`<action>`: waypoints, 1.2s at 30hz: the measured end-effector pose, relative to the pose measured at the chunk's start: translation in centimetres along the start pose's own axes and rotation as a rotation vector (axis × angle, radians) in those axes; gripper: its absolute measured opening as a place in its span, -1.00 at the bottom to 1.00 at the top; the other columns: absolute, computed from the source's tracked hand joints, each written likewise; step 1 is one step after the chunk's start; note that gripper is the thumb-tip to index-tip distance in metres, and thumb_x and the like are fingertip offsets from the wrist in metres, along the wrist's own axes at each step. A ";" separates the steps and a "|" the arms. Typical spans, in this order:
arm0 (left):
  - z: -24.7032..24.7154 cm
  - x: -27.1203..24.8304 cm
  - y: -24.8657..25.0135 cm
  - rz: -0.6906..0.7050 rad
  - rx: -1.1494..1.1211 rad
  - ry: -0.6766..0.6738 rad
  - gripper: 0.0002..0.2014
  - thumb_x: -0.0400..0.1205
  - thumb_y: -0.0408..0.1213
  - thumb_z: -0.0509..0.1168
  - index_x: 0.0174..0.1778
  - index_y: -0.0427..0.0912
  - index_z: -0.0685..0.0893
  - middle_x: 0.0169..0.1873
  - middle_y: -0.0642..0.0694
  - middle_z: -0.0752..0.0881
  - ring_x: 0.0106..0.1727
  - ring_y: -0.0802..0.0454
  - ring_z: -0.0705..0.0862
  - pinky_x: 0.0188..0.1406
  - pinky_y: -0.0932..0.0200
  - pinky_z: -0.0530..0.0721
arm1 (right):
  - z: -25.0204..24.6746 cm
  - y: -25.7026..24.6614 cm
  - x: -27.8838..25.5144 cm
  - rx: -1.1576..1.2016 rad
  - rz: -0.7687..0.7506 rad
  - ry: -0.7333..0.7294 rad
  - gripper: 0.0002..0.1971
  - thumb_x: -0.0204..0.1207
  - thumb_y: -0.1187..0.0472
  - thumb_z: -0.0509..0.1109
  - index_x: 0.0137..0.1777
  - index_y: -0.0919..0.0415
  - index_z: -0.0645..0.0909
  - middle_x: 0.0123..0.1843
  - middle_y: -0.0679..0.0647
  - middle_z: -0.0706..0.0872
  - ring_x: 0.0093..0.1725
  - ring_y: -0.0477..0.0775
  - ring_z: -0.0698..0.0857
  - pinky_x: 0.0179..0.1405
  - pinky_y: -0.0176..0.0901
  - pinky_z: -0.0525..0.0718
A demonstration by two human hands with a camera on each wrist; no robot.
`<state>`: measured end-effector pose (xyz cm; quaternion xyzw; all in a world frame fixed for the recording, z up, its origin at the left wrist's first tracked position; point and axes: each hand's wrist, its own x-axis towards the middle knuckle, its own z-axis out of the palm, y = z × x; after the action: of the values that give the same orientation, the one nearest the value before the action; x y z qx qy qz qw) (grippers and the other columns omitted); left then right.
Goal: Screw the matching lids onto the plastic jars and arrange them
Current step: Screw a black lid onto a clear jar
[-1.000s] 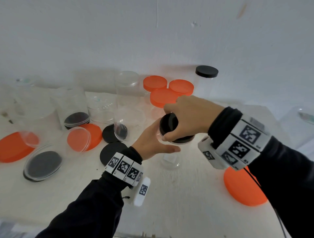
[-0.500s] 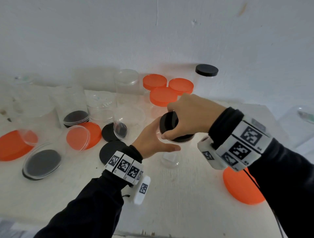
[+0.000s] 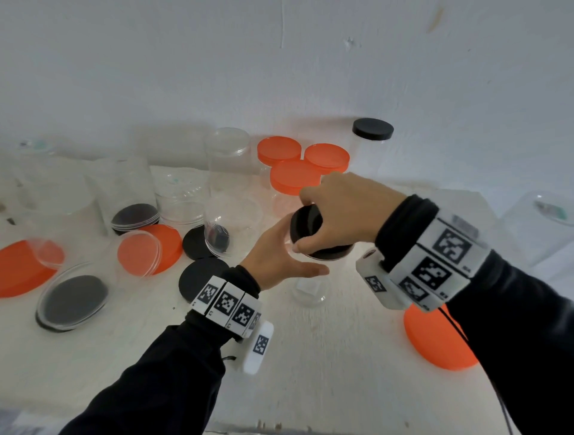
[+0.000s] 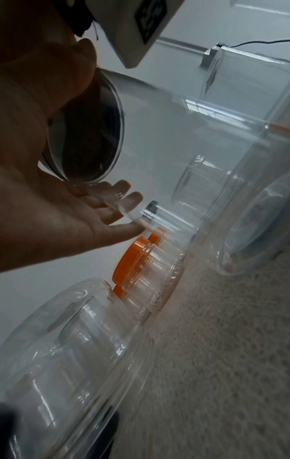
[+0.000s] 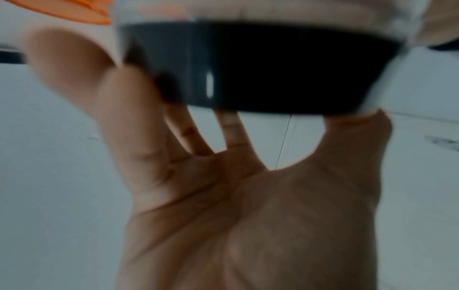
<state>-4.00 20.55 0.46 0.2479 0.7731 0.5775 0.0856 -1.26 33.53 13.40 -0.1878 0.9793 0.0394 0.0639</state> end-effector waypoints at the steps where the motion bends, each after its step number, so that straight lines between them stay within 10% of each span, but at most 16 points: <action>1: 0.0 0.0 0.0 0.001 -0.003 0.000 -0.07 0.08 0.03 0.59 0.40 0.01 0.41 0.21 0.14 0.64 0.25 0.30 0.58 0.23 0.34 0.51 | 0.3 -0.3 0.0 -0.012 0.025 0.038 -0.47 0.35 -0.33 0.34 0.05 0.12 0.51 -0.29 -0.08 0.46 -0.37 -0.13 0.44 -0.49 -0.31 0.31; 4: 0.0 0.0 -0.1 -0.013 -0.003 0.005 -0.06 0.08 0.04 0.59 0.42 0.05 0.39 0.22 0.17 0.63 0.26 0.33 0.56 0.23 0.39 0.50 | 0.4 -0.3 -0.2 -0.048 0.067 0.011 -0.44 0.39 -0.38 0.26 0.07 0.10 0.43 -0.25 -0.07 0.44 -0.35 -0.11 0.44 -0.44 -0.29 0.34; 8: 0.0 -0.1 0.1 -0.029 0.051 0.013 -0.22 0.13 -0.14 0.66 0.21 0.19 0.42 0.06 0.26 0.63 0.12 0.52 0.55 0.06 0.58 0.46 | -0.9 0.7 -0.5 0.058 -0.058 -0.273 -0.21 0.35 -0.20 0.46 0.54 -0.14 0.20 0.22 -0.02 0.37 0.15 0.05 0.51 0.13 -0.08 0.59; 17: 0.3 -0.2 0.2 -0.005 0.019 0.018 -0.01 0.07 0.11 0.57 0.45 -0.03 0.39 0.22 0.10 0.65 0.27 0.22 0.58 0.29 0.15 0.54 | 0.8 -0.1 -0.5 -0.023 0.083 0.041 -0.38 0.37 -0.42 0.26 0.17 0.09 0.53 -0.21 -0.05 0.49 -0.33 -0.13 0.44 -0.43 -0.32 0.35; 23: 0.1 -0.2 0.5 -0.013 0.074 0.037 -0.24 0.13 -0.08 0.61 0.20 0.22 0.39 0.03 0.29 0.62 0.09 0.51 0.56 0.05 0.56 0.47 | -0.5 1.1 -0.6 0.135 -0.097 -0.254 -0.27 0.35 -0.13 0.48 0.50 -0.23 0.24 0.34 -0.05 0.34 0.23 0.03 0.47 0.23 -0.03 0.57; 30: 0.4 -0.3 0.3 0.015 0.014 0.033 -0.04 0.07 0.07 0.60 0.42 -0.02 0.41 0.20 0.11 0.65 0.22 0.27 0.60 0.19 0.36 0.54 | 1.6 -0.4 -0.5 -0.034 0.116 0.118 -0.39 0.38 -0.44 0.20 0.09 0.10 0.53 -0.28 -0.04 0.46 -0.37 -0.11 0.42 -0.41 -0.28 0.39; 36: 0.3 -0.3 0.4 0.000 0.065 0.034 -0.17 0.14 -0.08 0.66 0.30 0.05 0.42 0.08 0.25 0.62 0.17 0.28 0.58 0.11 0.52 0.49 | 0.2 1.3 -1.0 0.175 -0.073 -0.220 -0.22 0.37 -0.20 0.43 0.56 -0.19 0.16 0.41 -0.05 0.31 0.29 0.02 0.43 0.27 -0.04 0.52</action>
<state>-3.53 20.75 0.70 0.2406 0.7929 0.5562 0.0645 -0.84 35.09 13.43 -0.2115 0.9586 -0.0282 0.1886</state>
